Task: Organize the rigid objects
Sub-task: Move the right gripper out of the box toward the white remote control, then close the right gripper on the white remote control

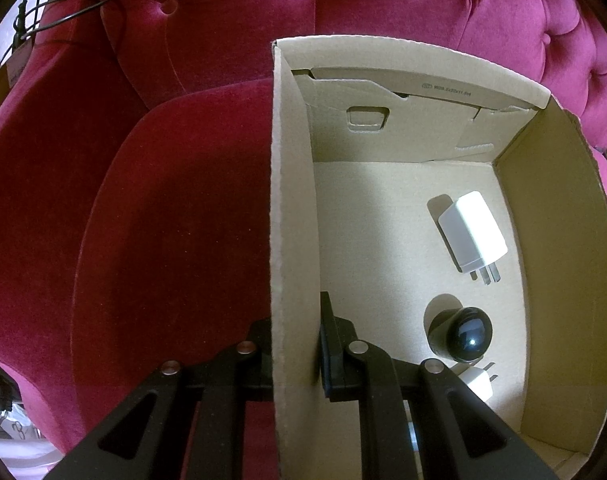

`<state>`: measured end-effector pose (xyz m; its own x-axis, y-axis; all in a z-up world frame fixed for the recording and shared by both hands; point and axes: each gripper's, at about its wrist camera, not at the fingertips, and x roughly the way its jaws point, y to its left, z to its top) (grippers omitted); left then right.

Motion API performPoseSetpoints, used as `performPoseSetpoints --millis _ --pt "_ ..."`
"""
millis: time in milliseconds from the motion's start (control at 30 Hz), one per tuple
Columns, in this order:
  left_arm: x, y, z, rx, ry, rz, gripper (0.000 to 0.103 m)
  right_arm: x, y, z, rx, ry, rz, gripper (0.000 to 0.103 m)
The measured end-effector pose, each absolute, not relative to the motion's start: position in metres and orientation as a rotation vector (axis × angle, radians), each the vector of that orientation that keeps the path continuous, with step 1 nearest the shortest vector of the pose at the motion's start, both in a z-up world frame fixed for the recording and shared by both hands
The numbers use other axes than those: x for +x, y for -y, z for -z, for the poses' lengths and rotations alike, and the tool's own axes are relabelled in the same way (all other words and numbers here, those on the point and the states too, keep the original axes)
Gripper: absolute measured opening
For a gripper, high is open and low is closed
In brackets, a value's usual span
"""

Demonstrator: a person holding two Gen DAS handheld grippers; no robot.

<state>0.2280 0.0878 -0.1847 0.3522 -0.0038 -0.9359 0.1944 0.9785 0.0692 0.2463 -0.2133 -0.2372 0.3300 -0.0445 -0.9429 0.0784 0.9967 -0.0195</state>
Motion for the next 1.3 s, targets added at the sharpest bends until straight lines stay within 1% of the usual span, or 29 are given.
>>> performPoseSetpoints --millis 267,633,700,733,767,800,833,867,1067,1300 --pt "0.228 -0.088 0.185 0.182 -1.206 0.128 0.014 0.239 0.207 0.242 0.030 -1.200 0.088 0.103" --pt "0.228 -0.087 0.185 0.182 -1.208 0.128 0.014 0.240 0.210 0.238 0.041 -1.211 0.088 0.103" --pt "0.228 -0.087 0.185 0.181 -1.208 0.128 0.014 0.238 0.210 0.237 0.053 -1.213 0.100 0.098" --pt "0.228 -0.087 0.185 0.180 -1.209 0.128 0.014 0.237 0.210 0.235 0.054 -1.200 0.108 0.087" --pt "0.229 -0.087 0.185 0.179 -1.209 0.128 0.014 0.234 0.210 0.233 0.057 -1.193 0.112 0.074" --pt "0.229 -0.087 0.185 0.178 -1.209 0.128 0.014 0.231 0.209 0.230 0.065 -1.187 0.119 0.068" --pt "0.229 -0.088 0.185 0.179 -1.210 0.128 0.014 0.230 0.209 0.229 0.070 -1.191 0.118 0.054" --pt "0.229 -0.088 0.185 0.179 -1.210 0.128 0.014 0.228 0.208 0.227 0.069 -1.198 0.122 0.050" --pt "0.229 -0.088 0.185 0.178 -1.209 0.128 0.014 0.224 0.210 0.221 0.100 -1.235 0.119 0.050" --pt "0.229 -0.088 0.186 0.178 -1.210 0.128 0.014 0.225 0.208 0.202 0.081 -1.222 0.123 0.049"
